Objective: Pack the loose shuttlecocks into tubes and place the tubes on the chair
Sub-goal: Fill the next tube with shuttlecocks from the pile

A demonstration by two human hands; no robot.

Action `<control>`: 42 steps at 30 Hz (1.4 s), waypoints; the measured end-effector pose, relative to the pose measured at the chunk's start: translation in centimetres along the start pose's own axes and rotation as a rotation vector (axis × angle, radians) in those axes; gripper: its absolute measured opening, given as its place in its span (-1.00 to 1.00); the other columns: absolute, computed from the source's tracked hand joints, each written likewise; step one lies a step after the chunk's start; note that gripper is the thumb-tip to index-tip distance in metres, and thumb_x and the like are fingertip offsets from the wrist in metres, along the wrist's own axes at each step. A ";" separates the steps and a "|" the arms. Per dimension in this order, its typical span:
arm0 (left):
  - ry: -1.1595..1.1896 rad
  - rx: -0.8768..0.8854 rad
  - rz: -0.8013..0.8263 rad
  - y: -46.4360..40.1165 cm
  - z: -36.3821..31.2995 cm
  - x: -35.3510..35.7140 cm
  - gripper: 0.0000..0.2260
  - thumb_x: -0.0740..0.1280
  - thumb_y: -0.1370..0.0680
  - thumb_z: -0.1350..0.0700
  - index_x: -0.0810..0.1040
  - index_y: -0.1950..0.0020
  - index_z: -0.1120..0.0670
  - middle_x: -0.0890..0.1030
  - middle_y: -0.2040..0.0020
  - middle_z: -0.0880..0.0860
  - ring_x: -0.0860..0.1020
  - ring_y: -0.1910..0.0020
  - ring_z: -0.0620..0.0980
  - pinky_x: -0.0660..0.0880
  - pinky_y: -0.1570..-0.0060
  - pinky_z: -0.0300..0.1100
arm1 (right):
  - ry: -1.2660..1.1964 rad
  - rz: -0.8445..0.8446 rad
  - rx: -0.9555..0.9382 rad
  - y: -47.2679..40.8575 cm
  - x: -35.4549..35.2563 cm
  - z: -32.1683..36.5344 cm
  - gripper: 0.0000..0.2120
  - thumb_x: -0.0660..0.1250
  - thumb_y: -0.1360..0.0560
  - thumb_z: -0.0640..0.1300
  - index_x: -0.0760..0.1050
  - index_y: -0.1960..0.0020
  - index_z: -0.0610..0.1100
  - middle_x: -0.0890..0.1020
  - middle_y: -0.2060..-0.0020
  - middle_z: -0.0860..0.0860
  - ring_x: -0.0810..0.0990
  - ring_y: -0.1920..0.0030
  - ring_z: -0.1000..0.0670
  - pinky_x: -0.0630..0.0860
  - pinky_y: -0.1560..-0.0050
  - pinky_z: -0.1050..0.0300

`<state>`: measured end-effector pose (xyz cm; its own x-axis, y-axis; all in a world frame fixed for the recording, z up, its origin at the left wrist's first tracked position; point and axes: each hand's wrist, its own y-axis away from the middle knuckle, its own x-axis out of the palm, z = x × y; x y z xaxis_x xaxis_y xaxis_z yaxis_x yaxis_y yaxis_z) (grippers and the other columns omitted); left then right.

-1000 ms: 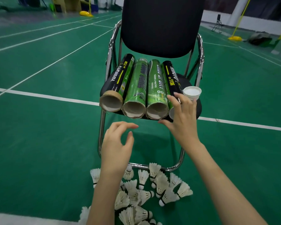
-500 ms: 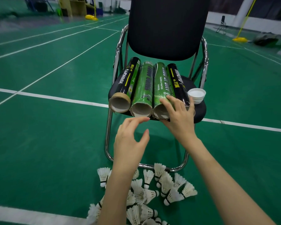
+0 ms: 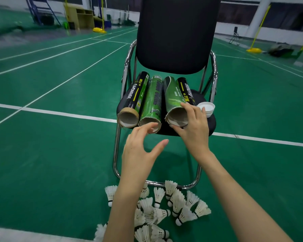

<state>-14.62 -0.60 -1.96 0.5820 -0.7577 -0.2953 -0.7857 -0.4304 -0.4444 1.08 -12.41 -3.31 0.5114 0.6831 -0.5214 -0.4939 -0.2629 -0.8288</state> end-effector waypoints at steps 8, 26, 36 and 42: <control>-0.025 0.050 0.001 0.3 -1.3 -0.7 -0.43 0.40 -0.25 -0.27 0.34 -0.24 -0.31 0.43 -0.12 -0.30 0.43 -0.14 -0.25 0.39 -0.09 -0.27 | -0.163 -0.049 0.169 -0.9 -4.1 2.3 -0.36 0.54 -0.29 -0.03 0.39 -0.30 -0.10 0.49 -0.14 -0.02 0.47 -0.12 -0.01 0.40 0.03 0.21; -0.059 0.320 0.046 0.4 -5.0 -1.5 -0.22 0.46 -0.24 -0.26 0.22 -0.40 -0.28 0.23 -0.40 -0.19 0.23 -0.39 -0.19 0.20 -0.29 -0.43 | -0.805 -0.085 0.407 -1.8 -15.6 5.2 -0.40 0.54 -0.27 -0.25 0.37 -0.19 0.08 0.48 -0.12 0.21 0.49 0.00 0.21 0.45 0.12 0.41; -0.085 0.352 0.008 0.4 -6.0 -1.4 -0.26 0.40 -0.26 -0.26 0.22 -0.40 -0.29 0.20 -0.43 -0.20 0.20 -0.43 -0.08 0.34 -0.30 0.10 | -0.977 0.047 0.457 -0.2 -16.5 2.8 -0.36 0.56 -0.13 0.04 0.43 -0.16 0.25 0.52 -0.19 0.10 0.55 -0.17 -0.06 0.48 -0.18 -0.02; -0.200 0.401 0.010 0.5 -6.3 -1.0 -0.26 0.35 -0.29 -0.27 0.20 -0.43 -0.22 0.20 -0.47 -0.10 0.06 -0.49 -0.11 0.14 -0.38 0.24 | -1.168 0.164 0.521 1.2 -16.3 1.7 -0.23 0.63 0.00 0.18 0.48 -0.18 0.20 0.55 -0.21 0.05 0.53 -0.22 -0.19 0.39 -0.26 -0.33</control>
<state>-16.92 -3.16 3.46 0.6350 -0.6342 -0.4411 -0.6707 -0.1692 -0.7222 -9.05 -22.72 4.52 -0.3658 0.9258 0.0959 -0.8420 -0.2853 -0.4578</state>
